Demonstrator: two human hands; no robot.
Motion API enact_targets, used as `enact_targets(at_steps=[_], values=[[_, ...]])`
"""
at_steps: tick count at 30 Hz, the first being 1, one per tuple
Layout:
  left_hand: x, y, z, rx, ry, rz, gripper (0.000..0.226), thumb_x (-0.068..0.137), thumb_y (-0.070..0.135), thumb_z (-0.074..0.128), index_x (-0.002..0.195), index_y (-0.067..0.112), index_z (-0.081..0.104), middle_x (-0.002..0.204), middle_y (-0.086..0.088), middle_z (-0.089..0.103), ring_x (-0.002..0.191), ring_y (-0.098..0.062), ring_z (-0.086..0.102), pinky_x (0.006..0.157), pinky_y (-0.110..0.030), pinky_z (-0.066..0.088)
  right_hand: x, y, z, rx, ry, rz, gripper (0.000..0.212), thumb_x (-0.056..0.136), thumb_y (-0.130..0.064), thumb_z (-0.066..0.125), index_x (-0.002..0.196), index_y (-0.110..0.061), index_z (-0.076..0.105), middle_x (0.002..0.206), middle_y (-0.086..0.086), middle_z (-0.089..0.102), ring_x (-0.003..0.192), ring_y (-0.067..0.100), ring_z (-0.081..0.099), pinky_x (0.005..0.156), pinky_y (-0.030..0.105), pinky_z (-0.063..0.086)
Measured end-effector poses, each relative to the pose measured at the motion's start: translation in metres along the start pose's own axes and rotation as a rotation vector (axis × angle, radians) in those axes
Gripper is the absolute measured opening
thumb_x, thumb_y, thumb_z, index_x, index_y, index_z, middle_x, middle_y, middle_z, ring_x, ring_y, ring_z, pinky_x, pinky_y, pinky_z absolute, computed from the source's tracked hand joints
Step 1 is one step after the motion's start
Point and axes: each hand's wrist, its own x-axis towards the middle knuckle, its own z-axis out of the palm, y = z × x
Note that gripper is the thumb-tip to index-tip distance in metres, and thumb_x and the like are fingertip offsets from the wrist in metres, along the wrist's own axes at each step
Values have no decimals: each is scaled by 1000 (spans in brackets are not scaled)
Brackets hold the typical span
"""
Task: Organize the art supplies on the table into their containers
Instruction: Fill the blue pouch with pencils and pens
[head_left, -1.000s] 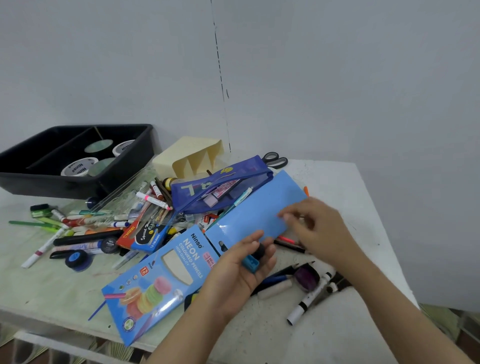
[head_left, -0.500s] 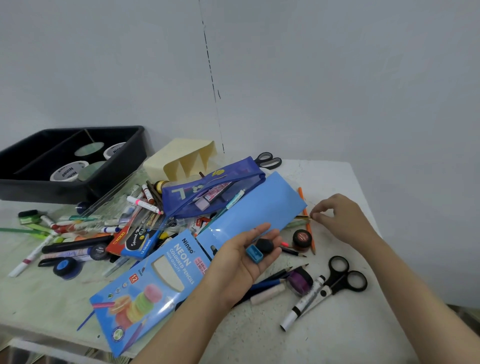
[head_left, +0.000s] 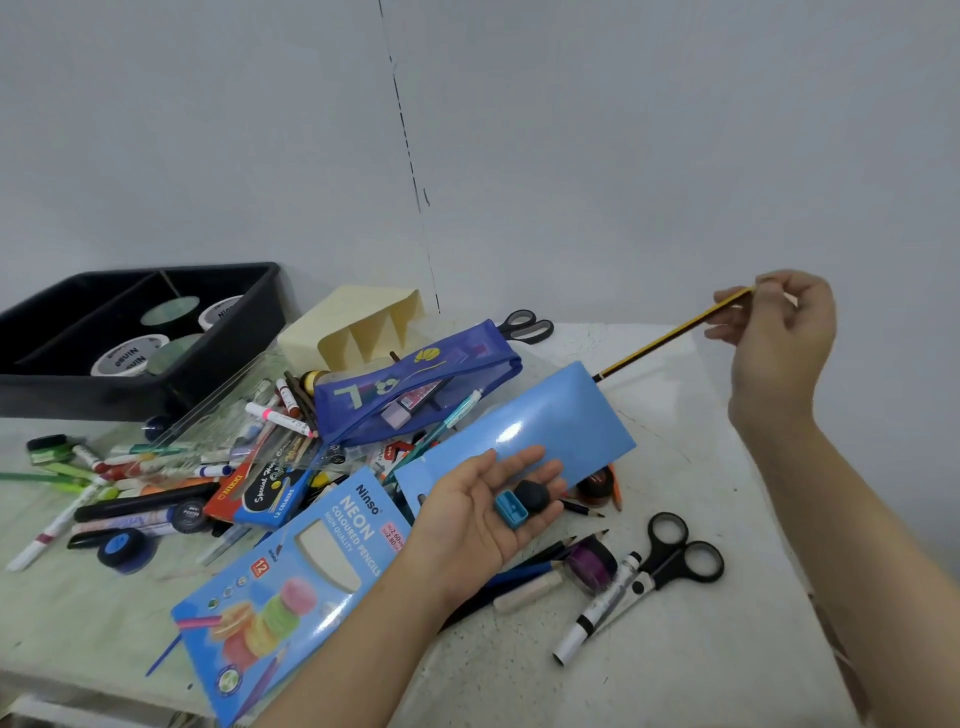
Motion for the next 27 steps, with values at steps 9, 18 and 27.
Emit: enact_targets(at_steps=[9,18,27], values=[[4,6,0,0,-8,-20,49,98,31,35,101,-2,71,115,-22,65,94,-31,67,81,-38,56,-22,-9,27,143,-81,221,22,98,-2,34,85,-17,44,71,5,66,50,11,57,55,22,51],[-2,6,5,135,-180,-86,27,79,15,55,90,-1,74,103,-17,68,80,-22,68,70,-29,58,-59,7,41,-426,-919,310,15,93,-10,53,81,-13,61,81,4,72,53,-2,53,54,15,42],[-2,5,-2,124,-127,-50,22,79,7,54,79,0,74,98,-17,70,74,-20,69,64,-27,58,-33,19,8,-1232,-823,399,38,97,-41,38,94,-8,57,82,6,66,69,19,58,59,27,41]])
